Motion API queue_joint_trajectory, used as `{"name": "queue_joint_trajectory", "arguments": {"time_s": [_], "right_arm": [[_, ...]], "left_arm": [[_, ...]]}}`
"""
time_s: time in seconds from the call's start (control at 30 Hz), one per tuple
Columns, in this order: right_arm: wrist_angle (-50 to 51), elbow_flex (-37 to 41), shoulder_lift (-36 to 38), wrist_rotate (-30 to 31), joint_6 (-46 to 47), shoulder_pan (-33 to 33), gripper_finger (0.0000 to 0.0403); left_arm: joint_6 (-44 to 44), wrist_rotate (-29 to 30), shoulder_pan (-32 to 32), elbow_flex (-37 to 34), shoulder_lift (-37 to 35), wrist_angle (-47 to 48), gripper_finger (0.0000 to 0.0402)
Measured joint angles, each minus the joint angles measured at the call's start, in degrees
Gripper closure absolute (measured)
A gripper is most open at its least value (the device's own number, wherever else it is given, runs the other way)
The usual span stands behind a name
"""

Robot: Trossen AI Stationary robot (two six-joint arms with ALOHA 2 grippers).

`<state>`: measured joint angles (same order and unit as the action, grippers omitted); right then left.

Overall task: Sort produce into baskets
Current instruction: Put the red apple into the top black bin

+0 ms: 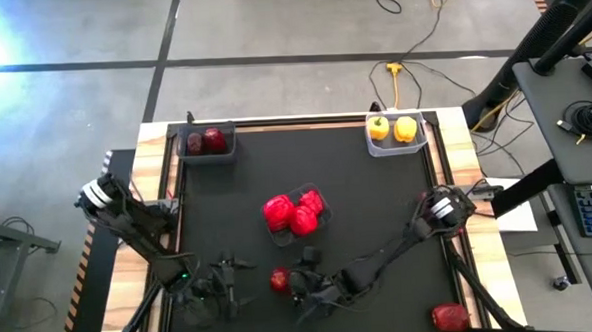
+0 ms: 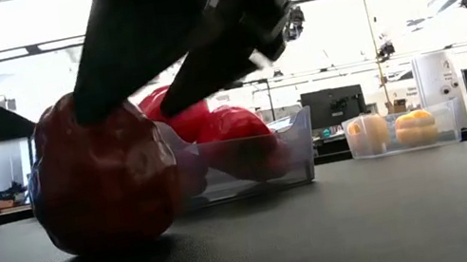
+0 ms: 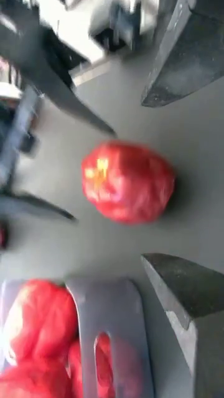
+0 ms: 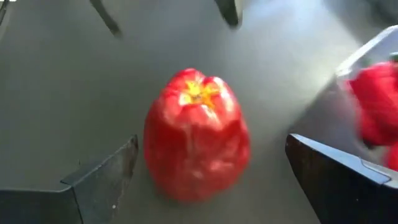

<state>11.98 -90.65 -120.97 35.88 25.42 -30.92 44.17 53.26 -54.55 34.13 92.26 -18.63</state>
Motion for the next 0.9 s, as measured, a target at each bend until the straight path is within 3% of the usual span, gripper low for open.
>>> {"name": "queue_joint_trajectory", "arguments": {"time_s": [0.2, 0.43, 0.73, 0.9], "right_arm": [[7.55, -0.02, 3.72, 7.13, 4.51, -4.48, 0.0003], [10.18, -0.04, 4.64, 14.73, 7.8, -9.04, 0.0003], [10.61, 0.57, 4.64, 15.39, 10.74, -11.04, 0.0003], [13.26, 0.9, 4.61, 15.34, 13.56, -12.28, 0.0003]], "left_arm": [[-7.0, -2.22, 4.18, 3.28, 6.72, -0.5, 0.0003], [-10.45, -5.69, 8.06, 12.61, 15.75, -1.28, 0.0003], [-8.92, -6.18, 14.38, 21.22, 23.5, -1.04, 0.001], [-9.09, -7.51, 15.02, 22.35, 24.19, 0.46, 0.0064]]}}
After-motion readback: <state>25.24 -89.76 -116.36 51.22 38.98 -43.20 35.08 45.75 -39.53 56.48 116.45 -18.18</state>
